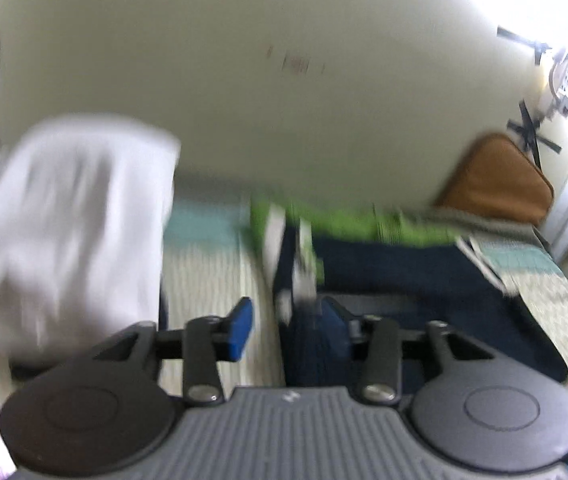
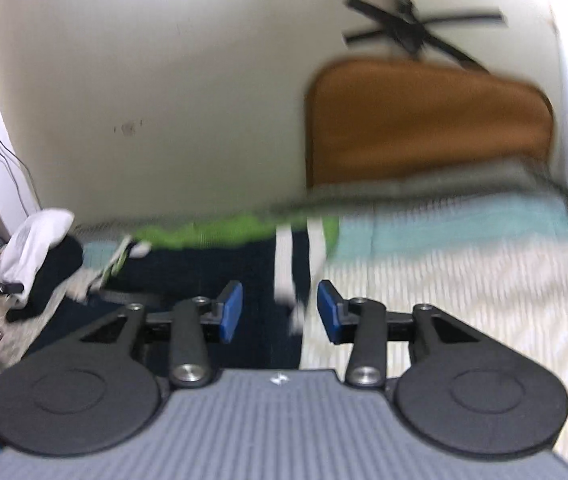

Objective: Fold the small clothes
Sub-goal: 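Lift the hem with both grippers and fold it toward the collar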

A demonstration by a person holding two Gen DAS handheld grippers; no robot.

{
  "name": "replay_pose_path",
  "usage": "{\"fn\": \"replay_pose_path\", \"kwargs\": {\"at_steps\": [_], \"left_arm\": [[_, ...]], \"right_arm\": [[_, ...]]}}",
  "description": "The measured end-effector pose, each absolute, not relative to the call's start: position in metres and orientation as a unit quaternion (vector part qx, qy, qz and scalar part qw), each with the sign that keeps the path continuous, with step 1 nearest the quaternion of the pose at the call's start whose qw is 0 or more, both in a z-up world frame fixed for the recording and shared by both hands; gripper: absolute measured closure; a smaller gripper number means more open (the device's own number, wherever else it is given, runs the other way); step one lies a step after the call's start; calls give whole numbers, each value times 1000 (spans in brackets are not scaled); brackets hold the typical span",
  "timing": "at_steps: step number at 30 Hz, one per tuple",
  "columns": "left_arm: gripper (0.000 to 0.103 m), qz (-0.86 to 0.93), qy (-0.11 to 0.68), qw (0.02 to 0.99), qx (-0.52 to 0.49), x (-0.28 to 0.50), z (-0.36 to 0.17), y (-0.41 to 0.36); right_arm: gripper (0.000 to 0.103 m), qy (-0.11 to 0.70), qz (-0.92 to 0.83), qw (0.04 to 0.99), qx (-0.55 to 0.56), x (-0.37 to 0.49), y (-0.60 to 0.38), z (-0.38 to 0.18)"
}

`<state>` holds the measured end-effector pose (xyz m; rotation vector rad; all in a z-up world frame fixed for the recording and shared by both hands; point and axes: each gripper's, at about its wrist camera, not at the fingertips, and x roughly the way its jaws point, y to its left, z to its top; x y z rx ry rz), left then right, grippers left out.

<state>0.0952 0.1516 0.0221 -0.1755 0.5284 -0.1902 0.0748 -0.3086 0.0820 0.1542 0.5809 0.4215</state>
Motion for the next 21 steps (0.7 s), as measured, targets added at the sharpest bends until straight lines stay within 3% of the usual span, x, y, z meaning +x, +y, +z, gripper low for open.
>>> {"fn": "replay_pose_path", "kwargs": {"at_steps": [2, 6, 7, 8, 9, 13, 15, 16, 17, 18, 19, 21], "left_arm": [[47, -96, 250, 961, -73, 135, 34, 146], [41, -89, 289, 948, -96, 230, 29, 140], [35, -84, 301, 945, -94, 251, 24, 139], [22, -75, 314, 942, -94, 273, 16, 138], [18, -66, 325, 938, -98, 291, 7, 138], [16, -61, 366, 917, -149, 336, -22, 146], [30, -64, 373, 911, -161, 345, -33, 146], [63, -70, 378, 909, -160, 348, -38, 143], [83, -78, 382, 907, -158, 349, -41, 142], [86, -80, 375, 910, -156, 347, -42, 140], [92, -86, 371, 911, -155, 346, -42, 139], [93, -89, 360, 916, -151, 340, -37, 139]], "right_arm": [[58, 286, 233, 927, 67, 112, -289, 90], [50, 327, 266, 904, 68, 198, -236, 76], [49, 336, 271, 899, 72, 218, -223, 68], [47, 343, 272, 896, 74, 236, -212, 60], [41, 351, 267, 894, 75, 252, -202, 52], [39, 394, 234, 884, 95, 304, -176, 15], [40, 415, 226, 875, 109, 325, -170, -2], [42, 425, 229, 868, 115, 330, -168, -8], [49, 436, 234, 861, 116, 334, -165, -15], [70, 445, 237, 857, 110, 336, -164, -19], [81, 445, 235, 859, 95, 336, -160, -21], [98, 433, 252, 861, 86, 327, -161, -16]]}}
